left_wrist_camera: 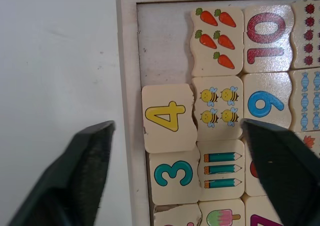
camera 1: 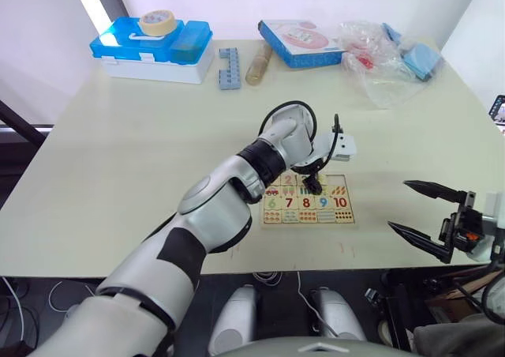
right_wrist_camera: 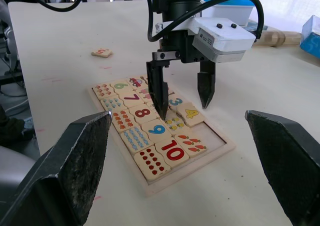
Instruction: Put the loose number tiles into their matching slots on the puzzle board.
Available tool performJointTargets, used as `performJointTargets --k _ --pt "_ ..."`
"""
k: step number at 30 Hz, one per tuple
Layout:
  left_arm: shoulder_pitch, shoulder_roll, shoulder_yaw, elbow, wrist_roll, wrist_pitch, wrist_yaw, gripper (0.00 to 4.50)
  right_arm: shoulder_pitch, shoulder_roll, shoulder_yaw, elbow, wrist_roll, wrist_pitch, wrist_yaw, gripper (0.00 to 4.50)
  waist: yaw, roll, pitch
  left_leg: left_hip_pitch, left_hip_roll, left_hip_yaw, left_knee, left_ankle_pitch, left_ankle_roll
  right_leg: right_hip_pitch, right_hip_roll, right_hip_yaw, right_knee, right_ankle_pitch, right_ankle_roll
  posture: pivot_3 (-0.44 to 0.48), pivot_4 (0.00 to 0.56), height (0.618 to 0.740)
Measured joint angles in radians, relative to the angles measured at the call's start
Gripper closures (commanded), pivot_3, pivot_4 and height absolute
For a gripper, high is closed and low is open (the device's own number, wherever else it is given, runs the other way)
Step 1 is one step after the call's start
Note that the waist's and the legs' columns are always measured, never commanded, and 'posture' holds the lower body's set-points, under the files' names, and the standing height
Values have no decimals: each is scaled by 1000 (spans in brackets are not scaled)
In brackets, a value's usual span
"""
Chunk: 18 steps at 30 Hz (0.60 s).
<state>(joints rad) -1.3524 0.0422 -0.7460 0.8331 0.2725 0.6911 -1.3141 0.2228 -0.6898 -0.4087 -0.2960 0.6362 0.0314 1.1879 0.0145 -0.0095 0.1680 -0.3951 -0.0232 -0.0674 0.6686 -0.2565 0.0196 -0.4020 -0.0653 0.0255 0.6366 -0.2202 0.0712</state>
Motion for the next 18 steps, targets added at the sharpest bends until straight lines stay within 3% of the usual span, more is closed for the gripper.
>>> performJointTargets --k 5,9,13,18 --pt "-26 35 62 -6 -29 -2 -30 54 6 3 3 -4 0 0 -6 0 -2 0 0 0 0 0 0 0 0 0 0 0 1 0 0 0 150 740" --pt "-49 118 172 -73 -91 -5 -66 54 8 9 6 -10 -2 -2 -14 0 -2 0 0 0 0 0 0 0 0 0 0 0 1 0 0 0 150 740" --pt "37 185 330 -161 -175 -105 0 54 10 18 9 -10 -7 -9 -18 0 0 1 -1 1 0 0 0 0 0 0 0 0 2 0 0 0 150 740" --pt "157 219 394 -168 -230 -149 21 54 17 33 21 -11 -12 -15 -21 0 2 1 0 1 0 -1 1 0 0 0 0 0 3 0 0 0 150 740"
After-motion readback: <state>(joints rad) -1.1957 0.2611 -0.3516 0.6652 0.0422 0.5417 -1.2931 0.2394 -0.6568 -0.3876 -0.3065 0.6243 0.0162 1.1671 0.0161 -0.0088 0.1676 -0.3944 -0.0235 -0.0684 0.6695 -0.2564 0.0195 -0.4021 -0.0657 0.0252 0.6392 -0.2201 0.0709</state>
